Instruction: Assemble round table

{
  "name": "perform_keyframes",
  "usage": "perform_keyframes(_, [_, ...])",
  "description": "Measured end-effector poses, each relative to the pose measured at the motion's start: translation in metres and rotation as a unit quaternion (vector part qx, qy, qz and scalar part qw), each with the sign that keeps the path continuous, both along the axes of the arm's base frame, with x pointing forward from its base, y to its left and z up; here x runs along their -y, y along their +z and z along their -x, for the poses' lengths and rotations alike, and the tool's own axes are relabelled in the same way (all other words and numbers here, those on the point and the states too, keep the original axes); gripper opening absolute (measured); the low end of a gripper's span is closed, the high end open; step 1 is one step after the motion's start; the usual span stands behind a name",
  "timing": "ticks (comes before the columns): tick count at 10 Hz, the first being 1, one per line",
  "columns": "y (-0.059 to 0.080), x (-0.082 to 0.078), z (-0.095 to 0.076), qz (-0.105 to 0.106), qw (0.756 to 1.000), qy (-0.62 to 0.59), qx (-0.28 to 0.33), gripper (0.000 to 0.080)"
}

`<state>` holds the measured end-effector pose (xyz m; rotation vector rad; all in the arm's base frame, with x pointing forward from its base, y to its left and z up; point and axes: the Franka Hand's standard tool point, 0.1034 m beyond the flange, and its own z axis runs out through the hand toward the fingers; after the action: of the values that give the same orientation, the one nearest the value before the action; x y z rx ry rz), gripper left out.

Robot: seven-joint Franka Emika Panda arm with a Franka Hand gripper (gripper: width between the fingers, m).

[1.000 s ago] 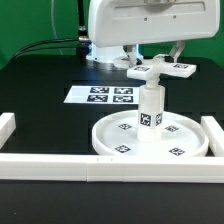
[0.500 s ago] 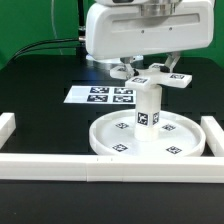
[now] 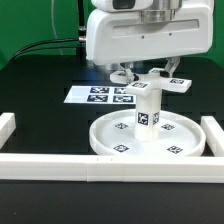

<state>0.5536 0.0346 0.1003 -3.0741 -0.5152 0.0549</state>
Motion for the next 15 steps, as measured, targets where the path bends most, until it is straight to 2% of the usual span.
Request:
perform_keyframes(7, [0.0000, 0.0000, 0.0000, 0.000, 1.000, -0.014, 0.000, 0.0448])
perform_keyframes(8, [-0.0001, -0.0001, 0.0000, 0.001, 1.000, -0.030, -0.001, 0.0448])
perform_keyframes(10, [-0.0003, -0.0033, 0.0007, -0.003, 0.988, -0.155, 0.007, 0.0448])
perform_keyframes(14, [-0.0011, -0.0070, 0.0025, -0.011, 0.928, -0.373, 0.014, 0.0448])
perform_keyframes(15, [-0.0014, -0.0069, 0.0017, -0.016, 0.894, -0.447, 0.015, 0.0448])
